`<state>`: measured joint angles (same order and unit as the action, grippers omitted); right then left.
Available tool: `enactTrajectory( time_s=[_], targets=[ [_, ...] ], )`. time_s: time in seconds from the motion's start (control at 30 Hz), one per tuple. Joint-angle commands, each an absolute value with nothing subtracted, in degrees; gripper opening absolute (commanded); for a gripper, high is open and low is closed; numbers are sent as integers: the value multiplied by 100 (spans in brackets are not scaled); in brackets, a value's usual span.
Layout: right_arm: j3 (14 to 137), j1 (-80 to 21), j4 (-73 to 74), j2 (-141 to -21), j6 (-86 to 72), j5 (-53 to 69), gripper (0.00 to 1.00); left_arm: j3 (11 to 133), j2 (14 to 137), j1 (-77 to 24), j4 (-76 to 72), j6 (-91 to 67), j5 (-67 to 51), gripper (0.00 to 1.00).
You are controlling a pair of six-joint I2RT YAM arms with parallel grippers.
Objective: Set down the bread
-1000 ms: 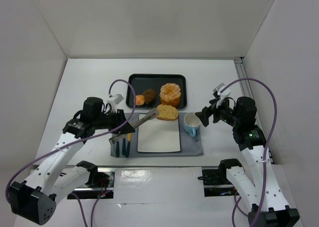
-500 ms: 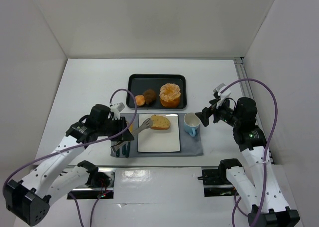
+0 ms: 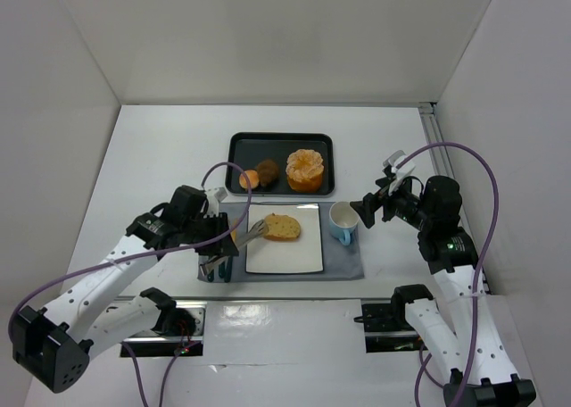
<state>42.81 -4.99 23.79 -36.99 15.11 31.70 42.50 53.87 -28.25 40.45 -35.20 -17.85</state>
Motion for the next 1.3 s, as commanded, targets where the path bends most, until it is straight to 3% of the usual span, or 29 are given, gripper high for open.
enactTrajectory(
  time_s=[0.0,0.17,0.5,0.77,1.07,1.27],
  targets=[
    [4447,-519,2320,-3630,1573,3138,100,4474,5309,-2856,4104,-3586,-1758,41],
    [4447,-519,2320,-3630,1573,3138,100,4474,5247,-2856,4157,-3586,-1758,56],
    [4447,-519,2320,-3630,1626,3138,100,4833,4755,-2856,4421,-3639,-1503,56],
    [4447,-519,2320,-3577,1626,3190,100,5432,4685,-2856,4220,-3884,-451,52],
    [4447,-519,2373,-3472,1626,3243,100,5737,6122,-1908,3428,-3604,1614,47],
    [4447,-519,2426,-3305,1626,3305,100,5818,7117,-836,2963,-3384,1995,47]
  ],
)
